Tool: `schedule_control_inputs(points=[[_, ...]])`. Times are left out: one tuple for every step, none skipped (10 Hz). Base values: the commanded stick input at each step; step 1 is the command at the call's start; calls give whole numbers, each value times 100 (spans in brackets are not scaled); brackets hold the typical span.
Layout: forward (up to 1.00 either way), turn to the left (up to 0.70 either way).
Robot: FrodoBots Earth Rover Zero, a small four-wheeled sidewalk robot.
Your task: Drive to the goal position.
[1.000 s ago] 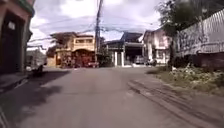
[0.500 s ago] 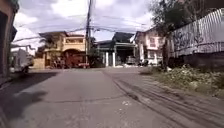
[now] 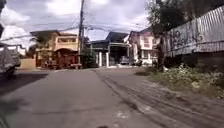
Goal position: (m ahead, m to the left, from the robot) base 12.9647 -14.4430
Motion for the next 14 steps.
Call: schedule_control_inputs(points=[[70, 0], [70, 0], [70, 0], [70, 0], [70, 0], [70, 0], [70, 0], [70, 0], [70, 0], [70, 0], [70, 0], [70, 0], [70, 0], [70, 0]])
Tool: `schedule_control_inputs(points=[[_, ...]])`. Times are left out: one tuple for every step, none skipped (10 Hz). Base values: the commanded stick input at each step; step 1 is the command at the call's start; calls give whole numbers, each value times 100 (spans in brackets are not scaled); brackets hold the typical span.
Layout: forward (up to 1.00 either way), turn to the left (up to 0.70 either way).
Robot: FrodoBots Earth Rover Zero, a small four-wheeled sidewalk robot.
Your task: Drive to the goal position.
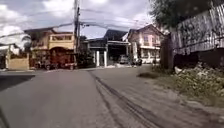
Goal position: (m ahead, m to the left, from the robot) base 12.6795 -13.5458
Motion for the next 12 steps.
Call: schedule_control_inputs(points=[[70, 0], [70, 0], [70, 0], [70, 0], [70, 0], [70, 0], [70, 0], [70, 0], [70, 0], [70, 0], [70, 0], [70, 0]])
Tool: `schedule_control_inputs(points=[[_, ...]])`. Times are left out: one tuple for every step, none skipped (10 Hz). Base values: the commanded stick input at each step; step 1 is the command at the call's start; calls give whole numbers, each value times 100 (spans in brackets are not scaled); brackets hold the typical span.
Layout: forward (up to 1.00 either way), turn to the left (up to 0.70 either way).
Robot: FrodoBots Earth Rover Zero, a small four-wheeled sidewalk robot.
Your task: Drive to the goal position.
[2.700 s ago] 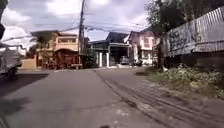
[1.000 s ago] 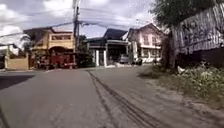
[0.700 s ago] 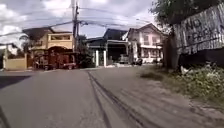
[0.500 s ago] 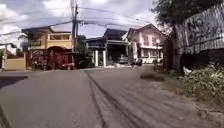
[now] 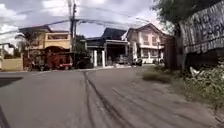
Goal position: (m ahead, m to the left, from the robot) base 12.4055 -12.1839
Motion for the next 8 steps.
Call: schedule_control_inputs(points=[[70, 0], [70, 0], [70, 0], [70, 0], [70, 0], [70, 0], [70, 0], [70, 0]])
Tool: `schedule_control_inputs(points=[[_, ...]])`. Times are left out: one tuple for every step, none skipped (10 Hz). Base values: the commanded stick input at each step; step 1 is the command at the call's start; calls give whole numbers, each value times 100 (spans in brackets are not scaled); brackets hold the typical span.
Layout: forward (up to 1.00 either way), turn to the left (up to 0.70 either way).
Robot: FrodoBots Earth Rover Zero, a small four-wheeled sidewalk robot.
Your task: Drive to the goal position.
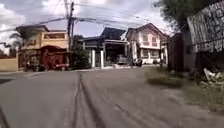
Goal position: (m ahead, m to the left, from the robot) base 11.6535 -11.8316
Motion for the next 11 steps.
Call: schedule_control_inputs(points=[[70, 0], [70, 0], [70, 0], [70, 0], [70, 0], [70, 0], [70, 0], [70, 0], [70, 0], [70, 0], [70, 0]])
